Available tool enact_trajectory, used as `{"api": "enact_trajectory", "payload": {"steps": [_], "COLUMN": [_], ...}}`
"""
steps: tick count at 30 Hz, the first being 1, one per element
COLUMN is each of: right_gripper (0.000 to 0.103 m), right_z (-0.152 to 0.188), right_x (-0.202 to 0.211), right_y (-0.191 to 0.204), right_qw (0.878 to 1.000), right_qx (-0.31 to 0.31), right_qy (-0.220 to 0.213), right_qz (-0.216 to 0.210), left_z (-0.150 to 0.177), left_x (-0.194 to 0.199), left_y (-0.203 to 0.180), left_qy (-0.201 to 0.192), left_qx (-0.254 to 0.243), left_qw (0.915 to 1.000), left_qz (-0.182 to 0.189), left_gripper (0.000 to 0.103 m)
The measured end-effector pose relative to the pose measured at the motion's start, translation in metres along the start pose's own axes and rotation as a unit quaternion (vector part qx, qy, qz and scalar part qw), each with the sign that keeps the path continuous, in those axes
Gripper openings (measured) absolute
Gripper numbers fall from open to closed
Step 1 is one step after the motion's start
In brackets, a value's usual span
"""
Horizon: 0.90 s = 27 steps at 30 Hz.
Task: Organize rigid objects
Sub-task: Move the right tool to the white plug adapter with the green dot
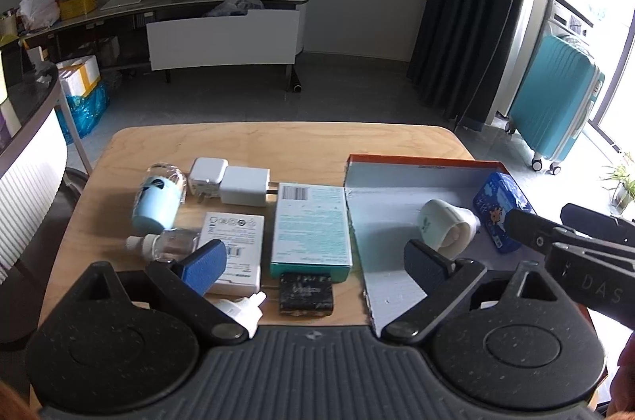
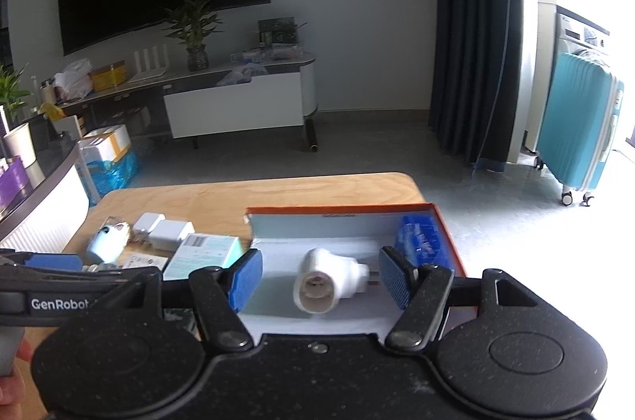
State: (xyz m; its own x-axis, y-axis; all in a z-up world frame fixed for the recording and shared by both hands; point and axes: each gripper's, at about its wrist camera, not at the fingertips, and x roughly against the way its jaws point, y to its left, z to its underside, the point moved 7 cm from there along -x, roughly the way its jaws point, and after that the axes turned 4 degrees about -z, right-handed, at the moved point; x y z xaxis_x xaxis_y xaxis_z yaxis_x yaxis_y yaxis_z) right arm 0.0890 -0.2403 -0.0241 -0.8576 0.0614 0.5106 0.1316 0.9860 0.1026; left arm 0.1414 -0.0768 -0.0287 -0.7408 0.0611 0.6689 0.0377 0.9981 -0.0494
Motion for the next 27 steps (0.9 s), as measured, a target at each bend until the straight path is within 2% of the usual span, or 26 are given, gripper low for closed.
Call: {"api": "enact_trajectory", "payload": {"steps": [14, 27], "right_gripper": [0.078, 0.079], "right_z": [0.004, 0.015], "right_x": [-0.006, -0.016], "right_y": [0.032, 0.062], "right_qw": [1.0, 0.998], "right_qx": [0.016, 0.03], "right_qy": [0.013, 0.033], "right_qz": [-0.02, -0.041], "left_z": [0.01, 0.025], "left_x": [0.01, 0.009], "left_y": [0.034, 0.071], "left_qy": [-0.003, 0.012], "left_qx": [0.018, 0.053], "left_qw": [0.9997, 0.9982], "left_qz": [-0.015, -0.026], "left_gripper": [0.099, 0.099]}}
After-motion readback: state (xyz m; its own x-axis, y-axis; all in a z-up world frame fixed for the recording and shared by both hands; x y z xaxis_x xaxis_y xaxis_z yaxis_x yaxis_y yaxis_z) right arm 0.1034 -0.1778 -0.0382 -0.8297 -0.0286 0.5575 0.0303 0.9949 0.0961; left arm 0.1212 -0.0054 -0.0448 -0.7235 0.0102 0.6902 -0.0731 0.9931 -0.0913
